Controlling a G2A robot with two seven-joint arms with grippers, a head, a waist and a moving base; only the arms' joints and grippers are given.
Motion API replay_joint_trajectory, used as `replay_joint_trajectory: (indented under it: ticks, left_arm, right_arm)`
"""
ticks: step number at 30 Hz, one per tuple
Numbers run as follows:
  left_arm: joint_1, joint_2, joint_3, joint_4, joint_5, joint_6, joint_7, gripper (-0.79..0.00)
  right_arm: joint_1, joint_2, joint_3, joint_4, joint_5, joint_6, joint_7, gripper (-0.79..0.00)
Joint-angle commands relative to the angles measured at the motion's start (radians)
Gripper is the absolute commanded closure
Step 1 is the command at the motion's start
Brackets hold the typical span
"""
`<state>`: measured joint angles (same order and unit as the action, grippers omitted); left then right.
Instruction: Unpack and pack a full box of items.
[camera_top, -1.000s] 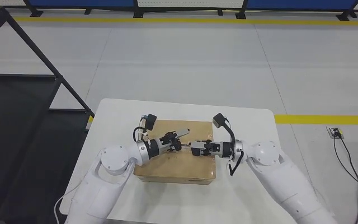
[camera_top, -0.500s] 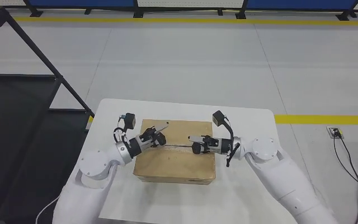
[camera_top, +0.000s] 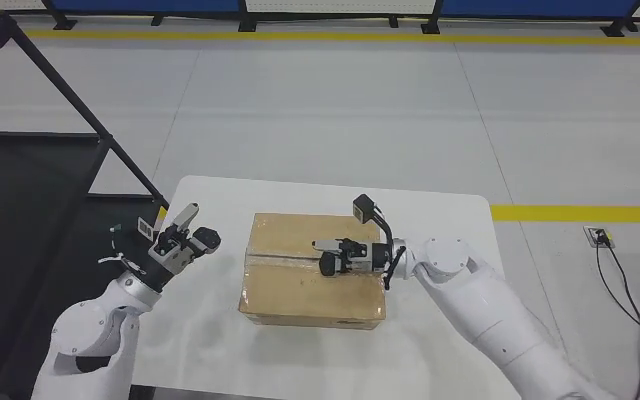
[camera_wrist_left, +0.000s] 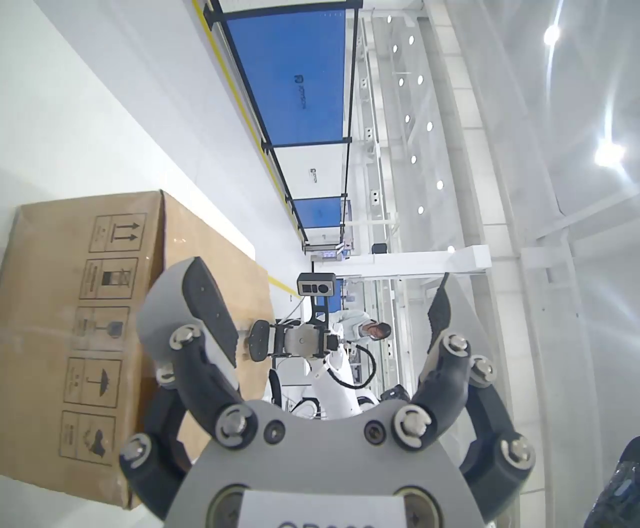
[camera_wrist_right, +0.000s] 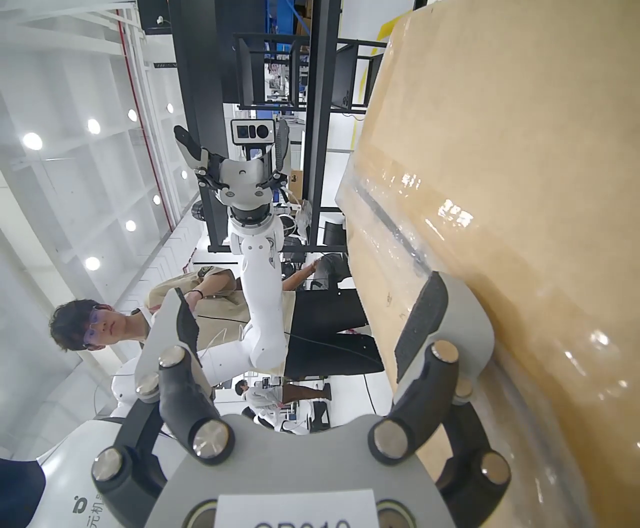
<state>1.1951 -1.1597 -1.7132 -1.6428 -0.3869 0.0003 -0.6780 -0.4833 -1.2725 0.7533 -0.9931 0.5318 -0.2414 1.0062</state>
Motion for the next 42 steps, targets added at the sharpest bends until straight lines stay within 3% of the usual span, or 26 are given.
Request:
replay_joint_trajectory:
  ticks: [1, 21, 34, 42]
  left_arm:
    - [0.020, 0.003, -0.023, -0.003, -0.013, -0.009, -0.002, -0.785]
    - [0.133, 0.021, -0.124, 0.014, -0.117, -0.077, -0.079, -0.785]
    - [0.179, 0.033, -0.166, 0.037, -0.165, -0.095, -0.139, -0.785]
    - [0.183, 0.042, -0.177, 0.048, -0.170, -0.086, -0.183, -0.785]
  right_arm:
    - [0.017, -0.018, -0.025, 0.021, 0.004, -0.004, -0.009, -0.785]
    - [0.116, -0.214, -0.201, 0.188, 0.000, -0.063, -0.197, -0.785]
    - [0.159, -0.341, -0.255, 0.316, 0.013, -0.119, -0.251, -0.785]
    - [0.170, -0.397, -0.258, 0.400, 0.013, -0.163, -0.241, -0.785]
